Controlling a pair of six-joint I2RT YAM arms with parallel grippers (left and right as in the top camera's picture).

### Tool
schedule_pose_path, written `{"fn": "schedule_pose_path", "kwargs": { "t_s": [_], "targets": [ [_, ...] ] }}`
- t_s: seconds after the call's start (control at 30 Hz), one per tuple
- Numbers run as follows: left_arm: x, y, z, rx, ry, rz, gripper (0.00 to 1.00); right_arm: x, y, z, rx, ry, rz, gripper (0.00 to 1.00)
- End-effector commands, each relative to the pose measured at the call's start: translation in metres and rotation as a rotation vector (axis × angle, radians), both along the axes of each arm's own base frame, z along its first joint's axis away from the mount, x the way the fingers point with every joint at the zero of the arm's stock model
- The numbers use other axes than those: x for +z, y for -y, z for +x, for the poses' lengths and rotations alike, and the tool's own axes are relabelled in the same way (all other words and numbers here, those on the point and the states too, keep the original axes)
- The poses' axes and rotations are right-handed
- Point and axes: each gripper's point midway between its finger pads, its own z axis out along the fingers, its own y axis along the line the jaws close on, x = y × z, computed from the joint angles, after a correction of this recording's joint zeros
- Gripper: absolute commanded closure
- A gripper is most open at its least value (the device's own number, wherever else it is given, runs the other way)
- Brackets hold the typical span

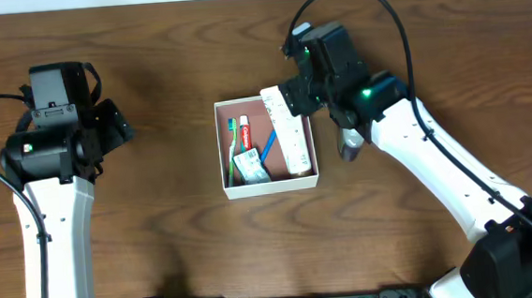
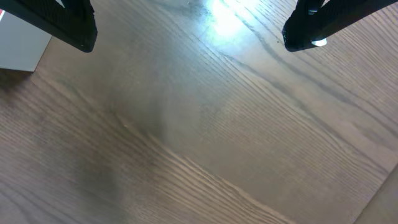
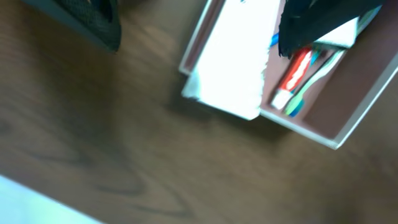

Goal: Pack container
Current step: 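Lay the lotion tube flat in the box and open the right gripper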

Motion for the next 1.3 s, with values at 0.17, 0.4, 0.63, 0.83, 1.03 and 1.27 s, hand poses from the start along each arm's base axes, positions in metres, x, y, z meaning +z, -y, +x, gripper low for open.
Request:
{"fn": "schedule_pose_path", "kwargs": {
  "t_s": [0.17, 0.4, 0.63, 0.83, 1.03, 1.27],
  "targets": [
    [0.001, -0.003, -0.001, 0.002, -0.006, 0.012, 0.02, -0.007, -0.013, -0.004, 0.097, -0.012, 0.007, 0.21],
    [0.001, -0.003, -0.001, 0.002, -0.006, 0.012, 0.02, -0.046, -0.004, 0.016, 0.139, -0.037, -0.06, 0.18],
    [0.001, -0.003, -0.001, 0.002, -0.006, 0.012, 0.02, -0.051, -0.005, 0.033, 0.188, -0.057, 0.099, 0.19],
    [0.001, -0.003, -0.001, 0.002, -0.006, 0.012, 0.02, -0.054, -0.015, 0.035, 0.249, -0.086, 0.218, 0.2],
    [0.001, -0.003, -0.001, 0.002, -0.006, 0.012, 0.02, -0.074, -0.023, 0.033, 0.242, -0.159, 0.262, 0.26],
    [0.001, -0.003, -0.001, 0.002, -0.006, 0.012, 0.02, -0.079, -0.025, 0.033, 0.241, -0.172, 0.271, 0.34]
  ]
}}
